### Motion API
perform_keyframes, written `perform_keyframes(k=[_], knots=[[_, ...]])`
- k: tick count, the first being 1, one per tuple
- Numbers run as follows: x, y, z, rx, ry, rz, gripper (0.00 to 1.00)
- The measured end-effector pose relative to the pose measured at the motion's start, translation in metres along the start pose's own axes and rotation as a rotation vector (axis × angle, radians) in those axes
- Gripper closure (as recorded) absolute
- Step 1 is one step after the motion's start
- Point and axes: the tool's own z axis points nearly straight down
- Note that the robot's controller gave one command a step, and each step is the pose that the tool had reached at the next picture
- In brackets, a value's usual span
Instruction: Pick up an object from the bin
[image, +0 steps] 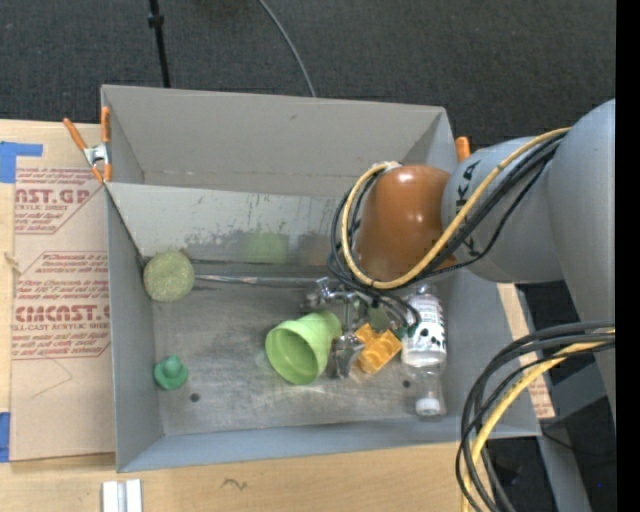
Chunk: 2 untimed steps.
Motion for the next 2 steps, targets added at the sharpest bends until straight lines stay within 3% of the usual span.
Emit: perform_keyframes(k=[1,2], knots=[[0.059,-0.016,-0.001,0.003,-0.006,-0.304,0.0],[0.076,-0.011,0.0,0.002,0.002,-0.337,0.0]])
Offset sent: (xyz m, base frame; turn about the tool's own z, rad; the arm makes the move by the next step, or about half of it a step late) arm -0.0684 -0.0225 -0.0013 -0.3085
